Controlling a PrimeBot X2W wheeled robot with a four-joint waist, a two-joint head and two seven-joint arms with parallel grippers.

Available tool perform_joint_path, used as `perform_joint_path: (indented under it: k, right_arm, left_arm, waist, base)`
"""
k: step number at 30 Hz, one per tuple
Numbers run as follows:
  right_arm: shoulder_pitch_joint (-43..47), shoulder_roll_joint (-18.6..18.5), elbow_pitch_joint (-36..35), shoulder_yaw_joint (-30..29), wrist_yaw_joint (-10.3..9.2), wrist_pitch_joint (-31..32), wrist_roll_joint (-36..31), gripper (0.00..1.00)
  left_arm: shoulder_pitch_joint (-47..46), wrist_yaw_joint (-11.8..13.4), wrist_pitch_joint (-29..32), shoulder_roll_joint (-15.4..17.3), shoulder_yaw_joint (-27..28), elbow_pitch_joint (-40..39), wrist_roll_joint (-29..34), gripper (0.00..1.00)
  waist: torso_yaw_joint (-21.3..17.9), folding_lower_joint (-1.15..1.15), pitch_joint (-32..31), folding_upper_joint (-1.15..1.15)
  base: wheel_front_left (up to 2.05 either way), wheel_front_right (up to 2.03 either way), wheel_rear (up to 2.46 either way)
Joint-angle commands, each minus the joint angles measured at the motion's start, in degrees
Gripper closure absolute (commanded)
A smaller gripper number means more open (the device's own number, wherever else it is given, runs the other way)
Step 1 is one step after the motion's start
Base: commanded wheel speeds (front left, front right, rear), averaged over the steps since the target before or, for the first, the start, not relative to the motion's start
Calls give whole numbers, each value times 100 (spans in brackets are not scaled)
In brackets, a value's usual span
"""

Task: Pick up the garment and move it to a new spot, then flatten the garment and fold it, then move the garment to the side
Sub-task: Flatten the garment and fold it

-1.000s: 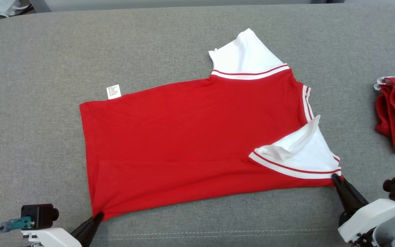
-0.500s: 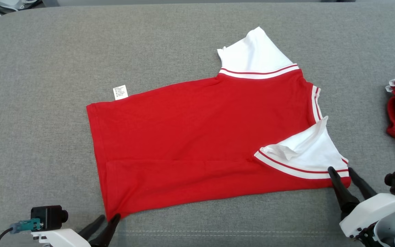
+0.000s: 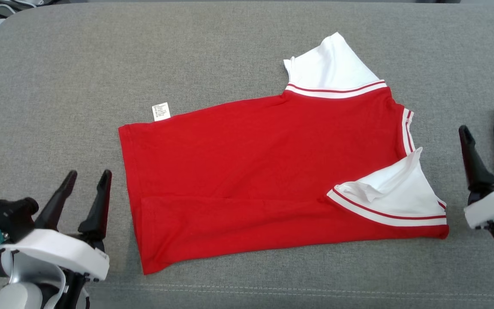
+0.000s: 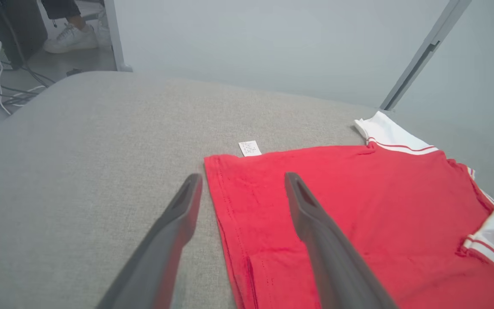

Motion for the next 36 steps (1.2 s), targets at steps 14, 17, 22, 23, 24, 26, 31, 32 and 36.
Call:
perform_joint_path:
  k: [14,17,22,23,24,26,31,32,36]
  right_arm:
    - [-2975,-782,1416,1235,9,591,-357,0]
    - [-3609,-942,1866,1704,9,732,-266,0]
    - [-4535,-1084,2600,2406,9,893,-62,0]
    - [-4535,-1084,2600,2406,9,893,-62,0]
    - [-4698,-1094,2744,2523,9,907,-14,0]
    - [-5002,-1114,3048,2715,9,939,71,0]
    - [-5564,-1110,3723,3130,9,1016,302,0]
    - [-5650,-1089,3831,3202,9,1049,371,0]
    - [-5947,-1035,4170,3505,9,1134,576,0]
  left_arm:
    - [-2302,-324,200,-368,-304,1362,81,0]
    - [-2754,-599,311,-477,-402,1821,-68,0]
    - [-3395,-893,374,-635,-558,2531,-122,0]
    - [-3395,-893,374,-635,-558,2531,-122,0]
    - [-3501,-941,359,-672,-581,2632,-126,0]
    - [-3676,-1027,346,-746,-643,2811,-132,0]
    - [-4022,-1235,372,-925,-850,3201,-166,0]
    - [-4088,-1271,378,-952,-878,3264,-190,0]
    - [-4298,-1376,469,-995,-1001,3482,-275,0]
  waist:
    - [298,0,868,0]
    - [494,0,1124,0]
    - [811,0,1477,0]
    - [811,0,1477,0]
    - [875,0,1536,0]
    - [1001,0,1645,0]
    - [1278,0,1838,0]
    - [1315,0,1873,0]
    - [1401,0,1967,0]
  base:
    - [0,0,0]
    - [0,0,0]
    - [0,0,0]
    - [0,0,0]
    - [0,0,0]
    - [0,0,0]
    - [0,0,0]
    - [0,0,0]
    - [0,0,0]
